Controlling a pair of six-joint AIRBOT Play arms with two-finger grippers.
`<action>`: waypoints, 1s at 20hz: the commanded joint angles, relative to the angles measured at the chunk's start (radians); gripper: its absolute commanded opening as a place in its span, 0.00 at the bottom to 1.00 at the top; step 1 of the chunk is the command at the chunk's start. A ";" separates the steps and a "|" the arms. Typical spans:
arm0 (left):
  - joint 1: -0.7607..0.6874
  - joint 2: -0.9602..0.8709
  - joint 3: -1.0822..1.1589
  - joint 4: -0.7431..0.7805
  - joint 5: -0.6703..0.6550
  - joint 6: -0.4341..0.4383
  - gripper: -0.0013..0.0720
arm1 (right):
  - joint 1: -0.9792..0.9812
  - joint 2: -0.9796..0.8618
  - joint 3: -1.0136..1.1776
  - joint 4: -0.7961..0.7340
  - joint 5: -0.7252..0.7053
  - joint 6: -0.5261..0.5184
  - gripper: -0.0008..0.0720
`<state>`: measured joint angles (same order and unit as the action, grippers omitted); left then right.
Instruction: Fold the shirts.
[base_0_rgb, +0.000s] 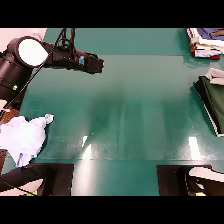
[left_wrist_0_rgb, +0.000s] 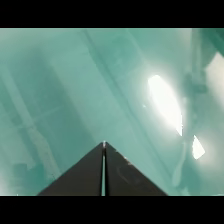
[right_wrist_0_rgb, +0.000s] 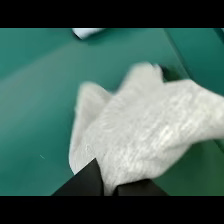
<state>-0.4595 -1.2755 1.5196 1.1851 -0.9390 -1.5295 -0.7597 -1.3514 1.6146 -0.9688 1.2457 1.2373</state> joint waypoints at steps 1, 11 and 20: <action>0.000 0.000 0.000 0.002 -0.005 0.001 0.05 | -0.072 0.101 -0.188 -0.188 0.031 0.000 0.03; 0.000 0.000 0.000 0.005 -0.004 0.003 0.05 | -0.226 0.164 -0.335 -0.194 0.052 0.000 0.72; 0.000 0.000 0.000 0.005 -0.007 0.003 0.05 | 0.408 0.162 -0.109 -0.020 -0.029 0.000 0.71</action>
<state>-0.4595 -1.2755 1.5196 1.1904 -0.9443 -1.5265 -0.5587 -1.1900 1.4658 -1.0153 1.2442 1.2369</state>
